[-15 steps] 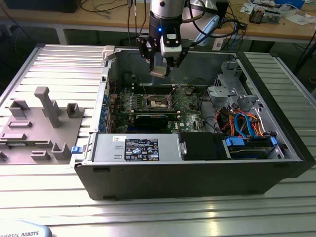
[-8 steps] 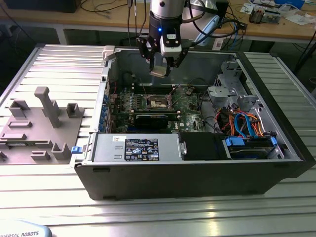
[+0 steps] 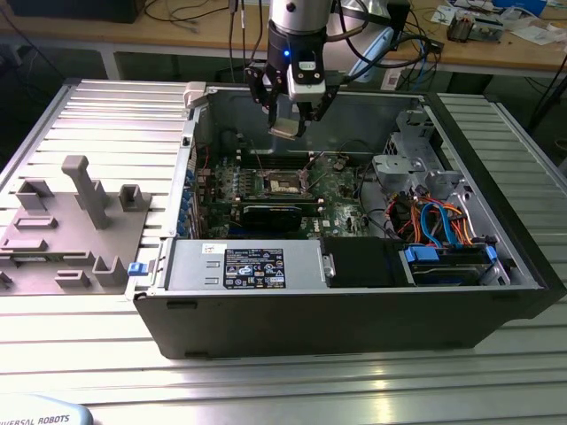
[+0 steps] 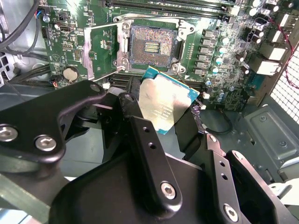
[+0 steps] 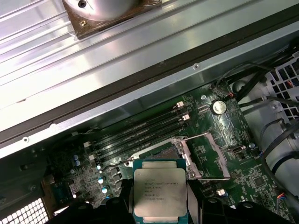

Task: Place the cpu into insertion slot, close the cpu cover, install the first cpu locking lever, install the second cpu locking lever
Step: 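Place the cpu into insertion slot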

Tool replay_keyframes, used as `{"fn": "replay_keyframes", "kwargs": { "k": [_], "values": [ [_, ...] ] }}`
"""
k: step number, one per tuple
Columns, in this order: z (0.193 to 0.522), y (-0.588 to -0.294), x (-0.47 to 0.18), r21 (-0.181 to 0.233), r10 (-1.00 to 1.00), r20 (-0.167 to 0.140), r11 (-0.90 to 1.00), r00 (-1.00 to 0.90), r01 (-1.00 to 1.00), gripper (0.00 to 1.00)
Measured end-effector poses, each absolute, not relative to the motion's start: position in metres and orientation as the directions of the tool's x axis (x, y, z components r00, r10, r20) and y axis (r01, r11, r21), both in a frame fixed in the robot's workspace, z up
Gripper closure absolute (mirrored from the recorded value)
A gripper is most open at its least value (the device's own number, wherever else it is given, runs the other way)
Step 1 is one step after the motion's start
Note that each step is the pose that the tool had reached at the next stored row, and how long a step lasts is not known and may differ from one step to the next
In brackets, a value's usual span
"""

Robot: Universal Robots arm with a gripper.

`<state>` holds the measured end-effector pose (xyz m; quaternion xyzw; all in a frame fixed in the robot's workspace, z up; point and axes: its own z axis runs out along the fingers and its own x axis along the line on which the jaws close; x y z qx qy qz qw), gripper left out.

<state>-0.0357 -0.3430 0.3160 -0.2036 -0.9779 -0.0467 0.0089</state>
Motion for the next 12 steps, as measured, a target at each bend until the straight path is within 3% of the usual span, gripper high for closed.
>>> {"fn": "replay_keyframes", "kwargs": {
  "k": [12],
  "values": [
    [0.3155, -0.343, -0.0357, 0.088, 0.403, 0.036, 0.91, -0.914, 0.405, 0.46]
  ]
}}
